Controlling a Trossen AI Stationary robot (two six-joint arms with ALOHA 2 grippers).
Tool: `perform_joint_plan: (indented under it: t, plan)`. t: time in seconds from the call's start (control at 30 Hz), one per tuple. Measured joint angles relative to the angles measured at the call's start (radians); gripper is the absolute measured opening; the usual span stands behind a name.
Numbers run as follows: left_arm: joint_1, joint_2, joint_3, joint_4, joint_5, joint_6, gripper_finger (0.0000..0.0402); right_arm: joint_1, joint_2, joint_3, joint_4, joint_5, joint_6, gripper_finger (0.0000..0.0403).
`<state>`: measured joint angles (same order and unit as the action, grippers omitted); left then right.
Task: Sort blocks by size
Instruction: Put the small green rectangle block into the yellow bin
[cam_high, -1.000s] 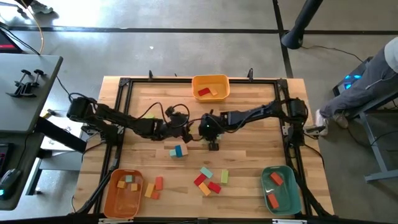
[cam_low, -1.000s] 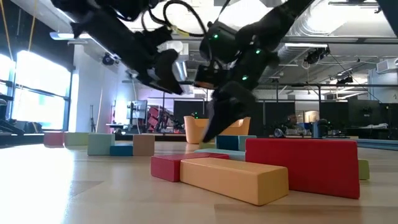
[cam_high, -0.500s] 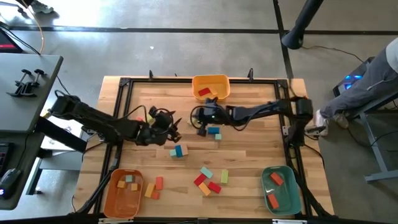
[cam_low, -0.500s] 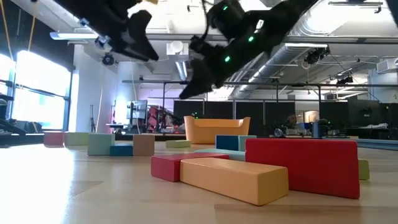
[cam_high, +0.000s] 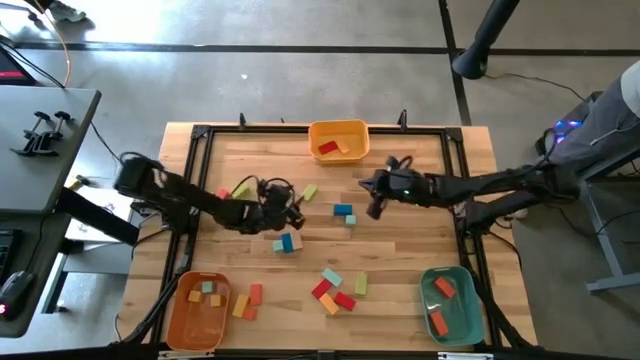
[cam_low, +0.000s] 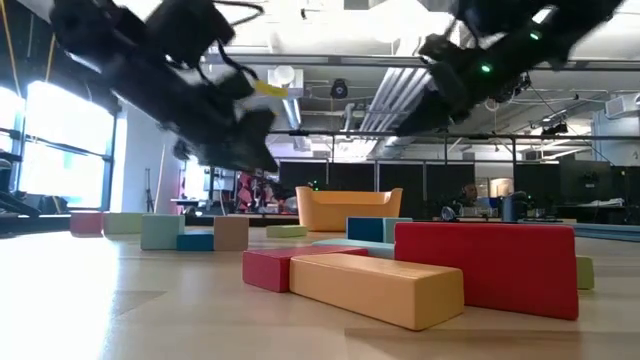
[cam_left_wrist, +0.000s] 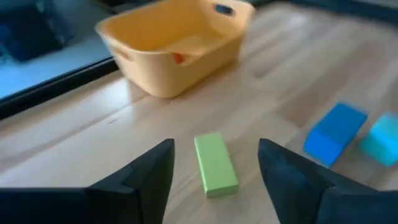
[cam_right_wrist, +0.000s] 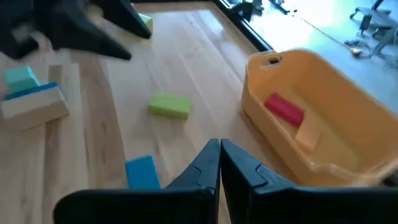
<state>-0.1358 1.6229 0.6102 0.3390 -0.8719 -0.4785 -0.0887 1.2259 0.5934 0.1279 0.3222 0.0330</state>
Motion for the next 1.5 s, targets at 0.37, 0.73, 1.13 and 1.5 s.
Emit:
perform_joint_plan:
  t: [0.37, 0.73, 1.13, 1.5]
  plan:
    - [0.157, 0.267, 0.061, 0.251, 0.239, 0.069, 0.0275, 0.000, -0.054, -0.185, 0.263, -0.071, 0.090, 0.0007]
    - [0.189, 0.348, 0.101, 0.211, 0.318, 0.062, 0.0224, 0.011, -0.001, -0.173, 0.308, -0.090, 0.072, 0.0007]
    - [0.189, 0.319, 0.097, 0.181, 0.379, 0.115, 0.0094, 0.011, 0.040, -0.171, 0.322, -0.100, 0.071, 0.0007]
    - [0.131, 0.200, 0.094, 0.117, 0.413, 0.277, 0.0094, 0.011, 0.039, -0.170, 0.306, -0.193, 0.029, 0.0011]
